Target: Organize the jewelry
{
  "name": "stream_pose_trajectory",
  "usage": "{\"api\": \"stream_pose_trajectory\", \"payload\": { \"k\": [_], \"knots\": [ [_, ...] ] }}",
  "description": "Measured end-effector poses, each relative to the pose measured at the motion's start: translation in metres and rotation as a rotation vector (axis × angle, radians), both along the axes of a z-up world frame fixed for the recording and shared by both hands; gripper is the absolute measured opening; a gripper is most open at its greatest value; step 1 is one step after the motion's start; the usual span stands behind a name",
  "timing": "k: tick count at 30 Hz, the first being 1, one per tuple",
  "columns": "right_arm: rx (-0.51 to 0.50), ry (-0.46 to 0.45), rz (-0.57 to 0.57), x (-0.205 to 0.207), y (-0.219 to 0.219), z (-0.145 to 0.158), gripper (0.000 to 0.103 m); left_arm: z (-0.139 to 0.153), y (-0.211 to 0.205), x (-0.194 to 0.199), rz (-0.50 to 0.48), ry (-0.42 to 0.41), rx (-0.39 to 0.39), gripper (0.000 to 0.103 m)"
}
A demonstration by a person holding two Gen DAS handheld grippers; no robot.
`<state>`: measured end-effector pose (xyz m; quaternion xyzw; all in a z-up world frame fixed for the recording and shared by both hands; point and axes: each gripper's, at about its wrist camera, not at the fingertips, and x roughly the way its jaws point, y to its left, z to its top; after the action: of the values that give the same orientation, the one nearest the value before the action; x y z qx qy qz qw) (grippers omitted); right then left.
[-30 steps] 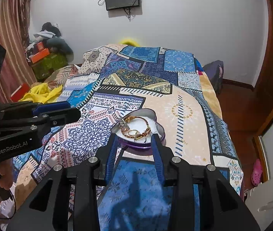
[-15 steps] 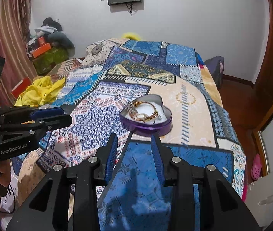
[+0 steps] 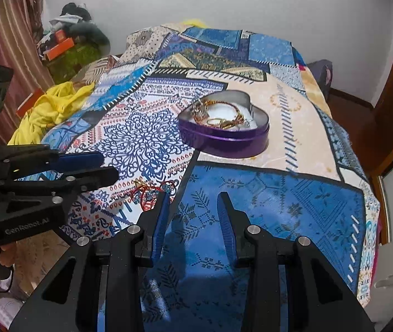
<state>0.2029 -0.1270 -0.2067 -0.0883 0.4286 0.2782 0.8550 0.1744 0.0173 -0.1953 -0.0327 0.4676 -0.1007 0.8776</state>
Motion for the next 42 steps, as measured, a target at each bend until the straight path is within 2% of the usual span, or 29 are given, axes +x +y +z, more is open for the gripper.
{"api": "stream_pose_trajectory", "payload": {
  "k": [6,15,17,20,23,35,42],
  "knots": [
    [0.003,0.018,-0.002,0.002,-0.003,-0.004,0.032,-0.011,-0.01,0.009,-0.044,0.02,-0.004,0.029],
    [0.009,0.036,0.0,0.005,-0.003,-0.008,0.032,-0.017,-0.011,0.025,-0.045,0.039,-0.021,0.028],
    [0.011,0.037,0.002,0.005,-0.004,-0.008,0.032,-0.018,-0.011,0.029,-0.054,0.044,-0.036,0.022],
    [0.01,0.037,0.005,0.004,-0.004,-0.009,0.033,-0.019,-0.013,0.032,-0.067,0.043,-0.042,0.019],
    [0.009,0.038,0.009,0.005,-0.003,-0.009,0.033,-0.021,-0.015,0.035,-0.079,0.047,-0.052,0.007],
    [-0.002,0.018,0.077,0.003,0.024,-0.005,0.032,-0.003,0.009,0.016,-0.013,-0.024,-0.053,0.004],
    [-0.028,0.03,0.129,0.003,0.044,-0.014,0.032,0.001,0.023,0.008,0.011,-0.031,-0.067,0.004]
  ]
}}
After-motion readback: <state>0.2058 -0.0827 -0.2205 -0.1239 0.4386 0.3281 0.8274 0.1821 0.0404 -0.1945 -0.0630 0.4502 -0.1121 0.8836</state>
